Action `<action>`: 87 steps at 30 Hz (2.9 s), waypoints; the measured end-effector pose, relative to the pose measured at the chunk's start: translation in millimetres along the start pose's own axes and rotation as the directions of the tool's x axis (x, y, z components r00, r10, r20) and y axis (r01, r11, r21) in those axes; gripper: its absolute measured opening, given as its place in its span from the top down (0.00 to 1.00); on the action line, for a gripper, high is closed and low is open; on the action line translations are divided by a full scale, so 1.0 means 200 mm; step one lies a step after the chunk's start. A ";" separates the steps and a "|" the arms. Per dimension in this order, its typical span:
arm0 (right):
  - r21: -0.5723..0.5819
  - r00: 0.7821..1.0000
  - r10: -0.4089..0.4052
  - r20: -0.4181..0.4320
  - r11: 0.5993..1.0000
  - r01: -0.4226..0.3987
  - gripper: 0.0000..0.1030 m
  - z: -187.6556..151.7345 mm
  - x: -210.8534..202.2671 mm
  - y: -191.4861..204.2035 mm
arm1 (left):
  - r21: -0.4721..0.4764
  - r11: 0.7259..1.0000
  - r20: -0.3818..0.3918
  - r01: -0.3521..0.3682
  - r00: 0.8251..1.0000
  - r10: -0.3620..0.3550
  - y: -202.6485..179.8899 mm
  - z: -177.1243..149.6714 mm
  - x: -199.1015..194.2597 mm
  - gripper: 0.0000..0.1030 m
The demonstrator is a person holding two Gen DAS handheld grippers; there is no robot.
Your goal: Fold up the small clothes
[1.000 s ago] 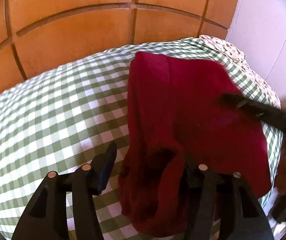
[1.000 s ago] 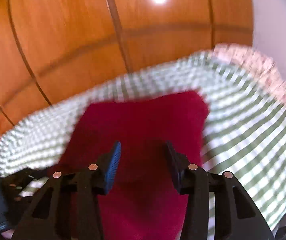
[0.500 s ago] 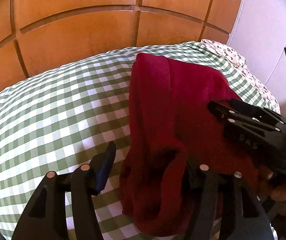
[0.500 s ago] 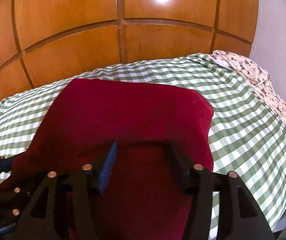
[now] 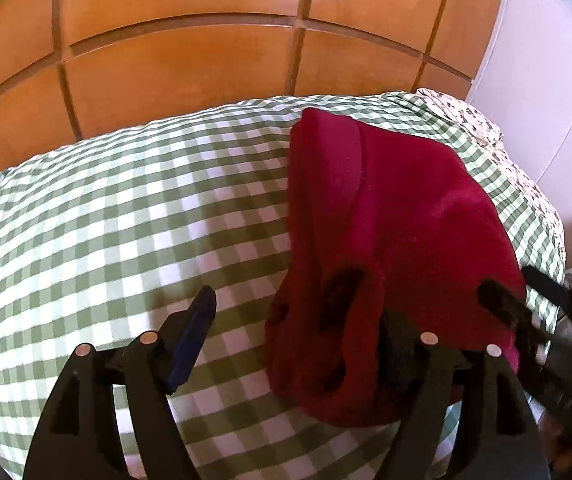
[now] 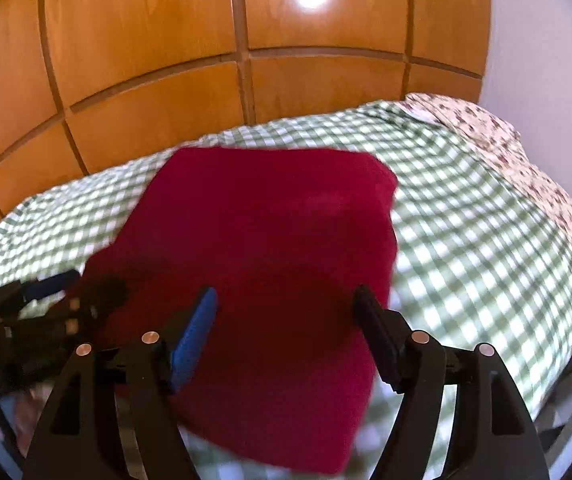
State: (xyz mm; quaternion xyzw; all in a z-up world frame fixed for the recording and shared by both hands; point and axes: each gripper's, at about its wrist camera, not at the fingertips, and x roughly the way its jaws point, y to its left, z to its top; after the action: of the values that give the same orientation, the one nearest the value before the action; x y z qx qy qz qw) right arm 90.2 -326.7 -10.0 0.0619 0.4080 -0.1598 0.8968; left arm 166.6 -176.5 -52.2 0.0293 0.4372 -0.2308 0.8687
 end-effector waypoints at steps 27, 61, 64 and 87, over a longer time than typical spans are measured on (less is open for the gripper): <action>0.163 0.985 -0.153 0.084 0.977 0.138 0.07 -0.11 -0.42 0.15 | -0.079 0.988 0.172 -0.136 0.974 0.148 0.09 -0.24 -0.62 0.06; 0.181 0.968 -0.223 0.119 0.963 0.199 0.05 -0.19 -0.52 0.16 | -0.076 0.983 0.211 -0.168 0.961 0.180 0.03 -0.27 -0.73 0.03; 0.177 0.967 -0.222 0.127 0.964 0.198 0.05 -0.19 -0.52 0.16 | -0.072 0.984 0.216 -0.164 0.960 0.176 0.03 -0.27 -0.74 0.03; 0.179 0.969 -0.213 0.127 0.965 0.189 0.04 -0.19 -0.52 0.17 | -0.060 0.986 0.237 -0.153 0.958 0.163 0.01 -0.26 -0.79 0.03</action>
State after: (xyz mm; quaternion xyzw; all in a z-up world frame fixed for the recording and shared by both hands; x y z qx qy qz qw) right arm 10.1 -261.5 43.5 0.0828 0.3312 -0.2875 0.8949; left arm 46.8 -101.8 37.5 0.0179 0.3292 -0.1534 0.9315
